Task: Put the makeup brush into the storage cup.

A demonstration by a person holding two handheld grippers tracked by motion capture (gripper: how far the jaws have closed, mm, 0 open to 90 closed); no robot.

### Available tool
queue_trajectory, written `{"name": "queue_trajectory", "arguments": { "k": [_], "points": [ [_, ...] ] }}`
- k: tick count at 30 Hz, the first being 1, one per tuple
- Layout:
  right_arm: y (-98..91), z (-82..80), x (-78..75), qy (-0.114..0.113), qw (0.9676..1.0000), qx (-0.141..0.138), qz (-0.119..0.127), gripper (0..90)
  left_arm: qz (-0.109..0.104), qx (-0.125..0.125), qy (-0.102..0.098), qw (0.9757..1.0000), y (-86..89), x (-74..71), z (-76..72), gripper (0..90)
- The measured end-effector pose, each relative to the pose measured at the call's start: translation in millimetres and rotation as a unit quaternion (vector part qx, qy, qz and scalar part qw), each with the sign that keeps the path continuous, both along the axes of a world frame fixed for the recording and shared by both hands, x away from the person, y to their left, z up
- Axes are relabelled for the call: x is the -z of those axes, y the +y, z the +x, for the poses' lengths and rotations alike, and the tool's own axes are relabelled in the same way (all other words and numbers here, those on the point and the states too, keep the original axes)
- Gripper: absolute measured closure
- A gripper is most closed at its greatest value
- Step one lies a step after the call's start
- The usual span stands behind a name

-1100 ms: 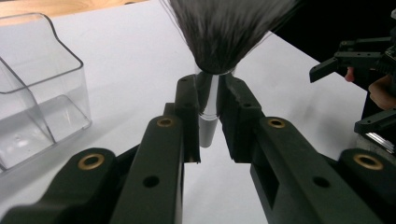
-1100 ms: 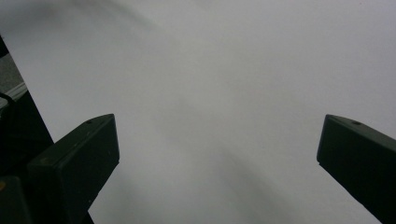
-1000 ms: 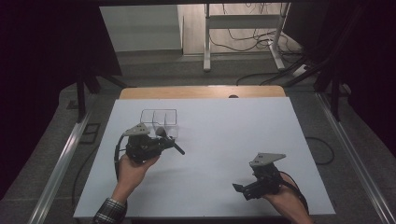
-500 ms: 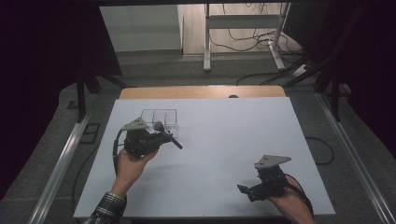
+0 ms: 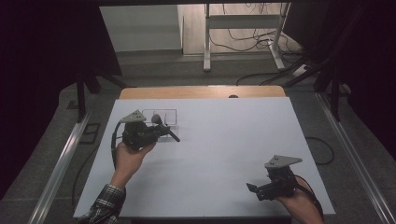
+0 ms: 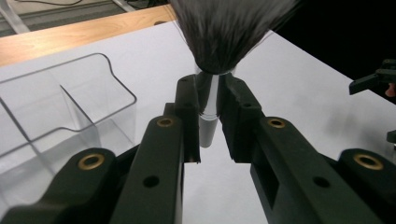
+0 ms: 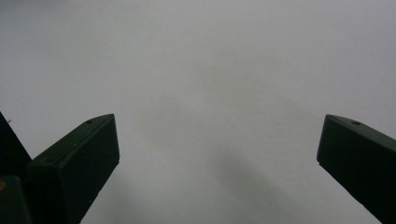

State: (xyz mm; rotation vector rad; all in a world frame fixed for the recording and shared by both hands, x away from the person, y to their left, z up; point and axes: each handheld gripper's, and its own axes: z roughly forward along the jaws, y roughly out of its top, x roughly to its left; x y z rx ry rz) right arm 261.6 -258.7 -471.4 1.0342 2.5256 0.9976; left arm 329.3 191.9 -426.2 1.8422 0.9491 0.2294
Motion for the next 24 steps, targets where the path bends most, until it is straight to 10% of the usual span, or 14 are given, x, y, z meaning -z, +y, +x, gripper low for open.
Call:
{"name": "queue_trajectory", "arguments": {
  "k": [24],
  "points": [
    [-16.6,-2.5,1.8,0.006,0.9998,0.020,-0.002,0.0,0.024,-0.032,-0.003,0.9992,8.5,-13.9,25.4,77.2]
  ]
}}
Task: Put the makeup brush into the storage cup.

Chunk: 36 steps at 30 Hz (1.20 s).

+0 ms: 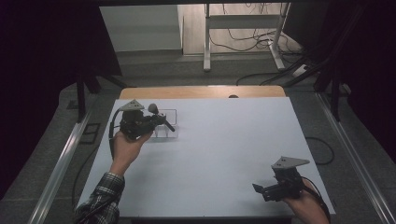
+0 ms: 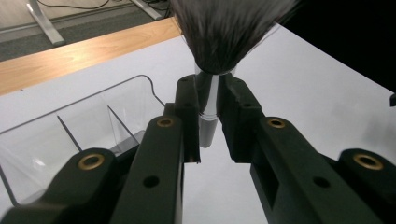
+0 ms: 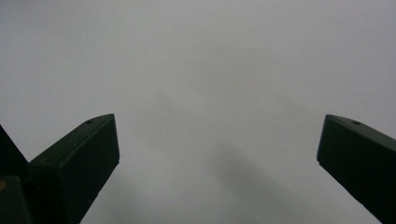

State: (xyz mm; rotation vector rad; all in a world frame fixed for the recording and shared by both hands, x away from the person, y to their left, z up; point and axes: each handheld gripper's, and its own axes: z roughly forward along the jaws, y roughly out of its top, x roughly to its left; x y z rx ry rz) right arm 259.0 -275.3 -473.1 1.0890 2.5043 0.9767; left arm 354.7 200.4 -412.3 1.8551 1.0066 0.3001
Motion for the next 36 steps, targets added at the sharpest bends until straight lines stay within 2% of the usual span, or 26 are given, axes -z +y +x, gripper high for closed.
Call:
{"name": "queue_trajectory", "arguments": {
  "k": [23,36],
  "points": [
    [-15.9,-5.8,-2.1,-0.001,0.9999,0.014,0.009,0.0,0.018,-0.023,-0.005,0.9996,0.3,-10.5,23.7,77.2],
    [-21.6,-8.6,-3.2,-0.001,0.9997,0.020,0.016,0.0,0.025,-0.048,-0.003,0.9985,2.3,-15.2,40.3,77.2]
  ]
}}
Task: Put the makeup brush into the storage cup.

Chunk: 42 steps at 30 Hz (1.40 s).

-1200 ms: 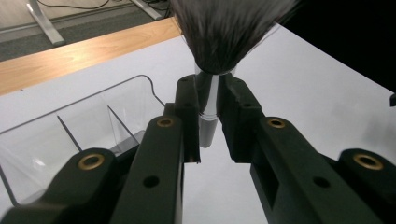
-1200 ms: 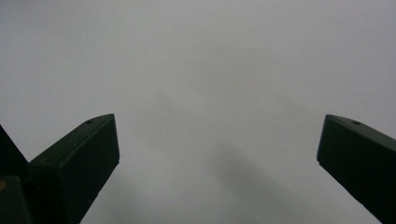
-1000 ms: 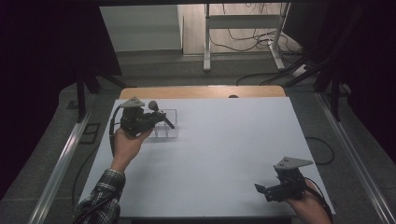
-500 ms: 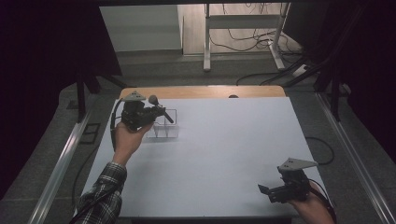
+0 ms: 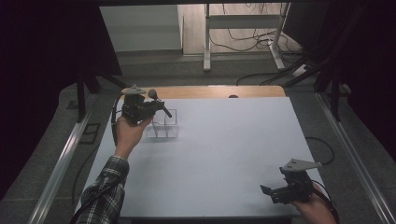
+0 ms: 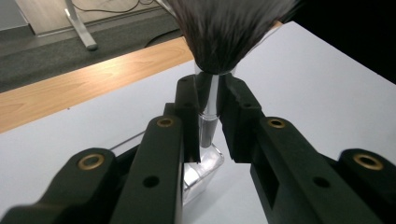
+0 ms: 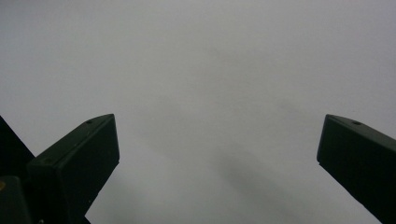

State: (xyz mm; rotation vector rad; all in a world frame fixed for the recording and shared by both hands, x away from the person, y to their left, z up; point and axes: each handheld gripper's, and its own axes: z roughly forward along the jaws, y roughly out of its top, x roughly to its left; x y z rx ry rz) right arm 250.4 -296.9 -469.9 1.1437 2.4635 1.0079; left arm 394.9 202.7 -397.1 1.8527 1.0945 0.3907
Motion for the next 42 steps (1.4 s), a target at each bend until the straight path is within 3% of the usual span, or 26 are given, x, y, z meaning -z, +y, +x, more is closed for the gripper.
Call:
{"name": "queue_trajectory", "arguments": {
  "k": [15,42],
  "points": [
    [-2.0,-1.6,0.2,0.000,1.0000,0.002,-0.001,0.0,0.012,-0.007,0.003,0.9999,-1.9,4.9,9.3,77.1],
    [0.2,-1.7,1.8,0.006,1.0000,-0.003,-0.004,0.0,0.022,-0.009,0.026,0.9994,-11.2,30.2,17.8,77.2]
  ]
}}
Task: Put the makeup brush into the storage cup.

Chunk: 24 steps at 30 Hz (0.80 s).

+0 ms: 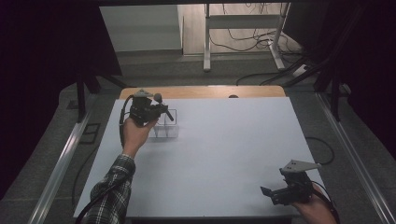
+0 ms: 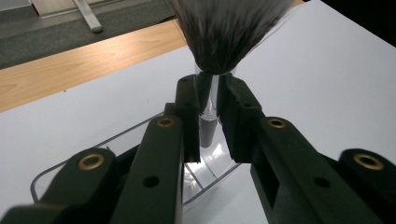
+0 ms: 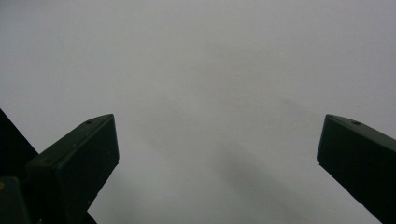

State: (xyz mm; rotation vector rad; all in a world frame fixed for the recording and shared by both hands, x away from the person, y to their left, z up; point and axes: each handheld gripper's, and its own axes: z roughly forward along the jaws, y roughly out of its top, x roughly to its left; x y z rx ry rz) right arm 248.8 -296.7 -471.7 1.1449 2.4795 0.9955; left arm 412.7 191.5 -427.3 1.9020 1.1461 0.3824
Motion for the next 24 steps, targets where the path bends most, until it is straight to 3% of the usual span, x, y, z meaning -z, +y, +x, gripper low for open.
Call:
{"name": "queue_trajectory", "arguments": {
  "k": [24],
  "points": [
    [1.2,-0.2,0.6,0.001,1.0000,-0.007,-0.004,0.0,0.008,0.002,0.012,0.9999,-8.8,20.7,3.3,77.2]
  ]
}}
